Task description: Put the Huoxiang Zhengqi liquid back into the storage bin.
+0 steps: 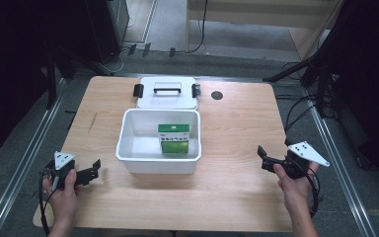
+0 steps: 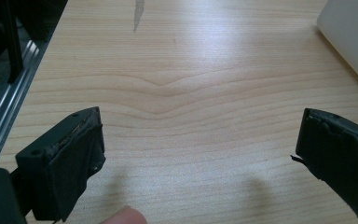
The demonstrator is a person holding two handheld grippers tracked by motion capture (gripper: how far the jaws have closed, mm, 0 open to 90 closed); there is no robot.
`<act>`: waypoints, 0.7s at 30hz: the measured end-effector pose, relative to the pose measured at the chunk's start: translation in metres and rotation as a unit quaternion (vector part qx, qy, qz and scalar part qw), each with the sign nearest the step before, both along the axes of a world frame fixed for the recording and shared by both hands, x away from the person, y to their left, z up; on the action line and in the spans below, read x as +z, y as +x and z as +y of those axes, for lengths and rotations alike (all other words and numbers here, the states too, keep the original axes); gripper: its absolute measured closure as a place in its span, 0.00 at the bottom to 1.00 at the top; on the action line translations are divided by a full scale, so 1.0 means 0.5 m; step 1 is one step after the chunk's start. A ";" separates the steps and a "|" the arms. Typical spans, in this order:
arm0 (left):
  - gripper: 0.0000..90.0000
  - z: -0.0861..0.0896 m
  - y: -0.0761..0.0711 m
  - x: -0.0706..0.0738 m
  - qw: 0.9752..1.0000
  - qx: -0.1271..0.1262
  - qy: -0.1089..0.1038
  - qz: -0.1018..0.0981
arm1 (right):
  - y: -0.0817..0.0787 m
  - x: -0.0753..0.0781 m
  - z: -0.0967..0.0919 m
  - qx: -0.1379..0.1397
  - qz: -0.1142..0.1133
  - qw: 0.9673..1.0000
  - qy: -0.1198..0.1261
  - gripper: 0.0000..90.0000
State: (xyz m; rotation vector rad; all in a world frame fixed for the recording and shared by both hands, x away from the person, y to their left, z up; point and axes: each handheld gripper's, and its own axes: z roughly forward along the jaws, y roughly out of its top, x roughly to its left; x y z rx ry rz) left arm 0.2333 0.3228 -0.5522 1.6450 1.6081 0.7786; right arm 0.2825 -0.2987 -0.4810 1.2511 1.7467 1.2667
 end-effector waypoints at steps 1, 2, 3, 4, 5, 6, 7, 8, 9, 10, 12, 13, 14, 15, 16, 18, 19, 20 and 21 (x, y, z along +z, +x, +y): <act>0.02 0.000 0.000 0.000 1.000 0.000 0.000 0.000 | -0.003 -0.002 -0.003 -0.001 0.002 1.000 0.000 0.00; 0.02 -0.001 0.000 0.000 1.000 0.001 0.001 -0.001 | -0.005 -0.004 -0.006 -0.001 0.003 1.000 0.000 0.00; 0.02 -0.001 0.000 0.000 1.000 0.001 0.001 -0.001 | -0.008 -0.007 -0.008 0.000 0.003 1.000 -0.001 0.00; 0.02 -0.001 0.000 0.000 1.000 0.001 0.001 -0.001 | -0.011 -0.009 -0.011 -0.001 0.004 1.000 -0.003 0.00; 0.02 -0.001 0.000 0.000 1.000 0.002 0.001 -0.001 | -0.013 -0.012 -0.015 -0.001 0.005 1.000 -0.003 0.00; 0.02 -0.002 0.000 0.000 1.000 0.002 0.002 -0.001 | -0.016 -0.015 -0.019 -0.001 0.006 1.000 -0.003 0.00; 0.02 -0.002 0.000 0.000 1.000 0.002 0.002 -0.001 | -0.018 -0.018 -0.023 -0.002 0.008 1.000 -0.002 0.00; 0.02 -0.002 0.000 0.000 1.000 0.001 0.002 -0.001 | -0.021 -0.021 -0.027 -0.004 0.010 1.000 -0.002 0.00; 0.02 -0.002 0.000 0.000 1.000 0.001 0.003 -0.001 | -0.022 -0.024 -0.030 -0.006 0.011 1.000 -0.002 0.00; 0.02 -0.002 0.000 0.000 1.000 0.002 0.003 -0.002 | -0.024 -0.027 -0.034 -0.007 0.013 1.000 -0.002 0.00; 0.02 -0.002 0.000 0.000 1.000 0.001 0.003 -0.002 | -0.029 -0.035 -0.042 -0.011 0.016 1.000 -0.004 0.00; 0.02 -0.002 0.000 0.000 1.000 0.001 0.003 -0.002 | -0.031 -0.039 -0.046 -0.012 0.017 1.000 -0.004 0.00; 0.02 -0.002 0.000 0.000 1.000 0.001 0.004 -0.002 | -0.033 -0.042 -0.050 -0.013 0.018 1.000 -0.004 0.00; 0.02 -0.002 -0.001 0.000 1.000 0.001 0.004 -0.002 | -0.036 -0.045 -0.054 -0.016 0.020 1.000 -0.002 0.00; 0.02 -0.002 -0.001 0.000 1.000 0.001 0.004 -0.002 | -0.040 -0.051 -0.061 -0.019 0.022 1.000 -0.004 0.00; 0.02 -0.003 -0.001 0.000 1.000 0.001 0.004 -0.002 | -0.042 -0.053 -0.064 -0.020 0.024 1.000 -0.004 0.00; 0.02 -0.003 -0.001 0.000 1.000 0.001 0.004 -0.003 | -0.045 -0.057 -0.068 -0.022 0.025 0.999 -0.004 0.00; 0.02 -0.003 -0.001 0.000 1.000 0.001 0.005 -0.002 | -0.047 -0.060 -0.072 -0.023 0.026 0.999 -0.004 0.00; 0.02 -0.003 -0.001 0.000 1.000 0.001 0.004 -0.003 | -0.049 -0.062 -0.074 -0.025 0.028 0.999 -0.003 0.00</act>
